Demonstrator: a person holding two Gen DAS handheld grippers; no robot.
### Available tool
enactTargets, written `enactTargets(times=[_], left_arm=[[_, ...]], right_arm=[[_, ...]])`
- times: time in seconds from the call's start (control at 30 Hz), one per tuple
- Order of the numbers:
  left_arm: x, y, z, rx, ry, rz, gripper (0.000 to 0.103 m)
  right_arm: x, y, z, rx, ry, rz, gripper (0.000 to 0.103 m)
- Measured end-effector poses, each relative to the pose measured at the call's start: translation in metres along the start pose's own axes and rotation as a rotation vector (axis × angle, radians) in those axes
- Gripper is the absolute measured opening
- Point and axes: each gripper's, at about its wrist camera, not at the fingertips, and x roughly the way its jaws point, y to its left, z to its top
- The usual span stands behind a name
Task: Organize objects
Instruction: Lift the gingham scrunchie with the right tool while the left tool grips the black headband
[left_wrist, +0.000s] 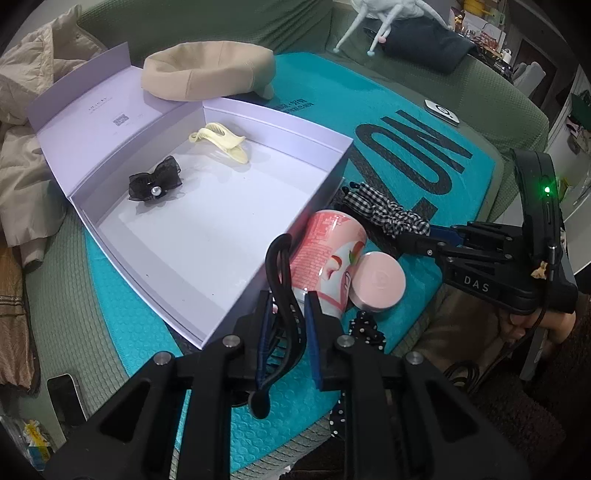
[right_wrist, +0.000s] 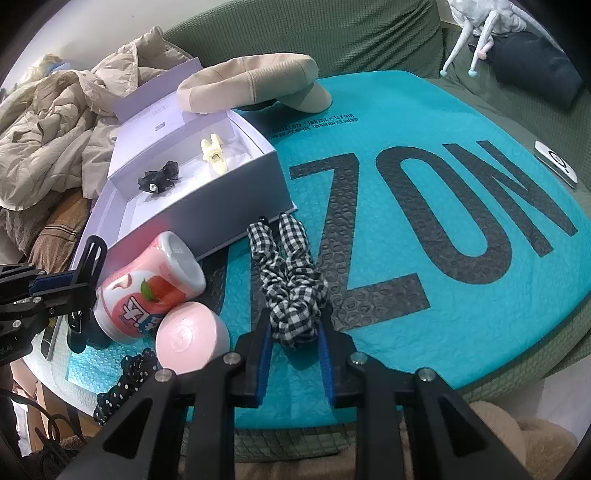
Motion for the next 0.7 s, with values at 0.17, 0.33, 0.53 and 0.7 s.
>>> enactTargets(times=[0.17, 0.33, 0.53, 0.7], left_arm=[[-0.002, 0.006, 0.000, -0.032, 0.014, -0.026, 0.016], [-0.003, 0.007, -0.002, -0.024, 0.020, -0.020, 0.016], [-0.005, 0.007, -0.003, -0.018, 0.022, -0.026, 0.016], [-0.006, 0.009, -0.002, -0.023, 0.022, -0.031, 0.016]], right_arm=[[-0.003, 0.008, 0.000, -0.042, 0.026, 0.027, 0.020], [-0.004, 0.018, 0.000, -0.099, 0.036, 0.014, 0.024], [0.009, 0.025, 0.011, -0.163, 0.042, -0.018, 0.032], [0.026, 0.028, 0.024, -0.206, 0.073, -0.016, 0.043]])
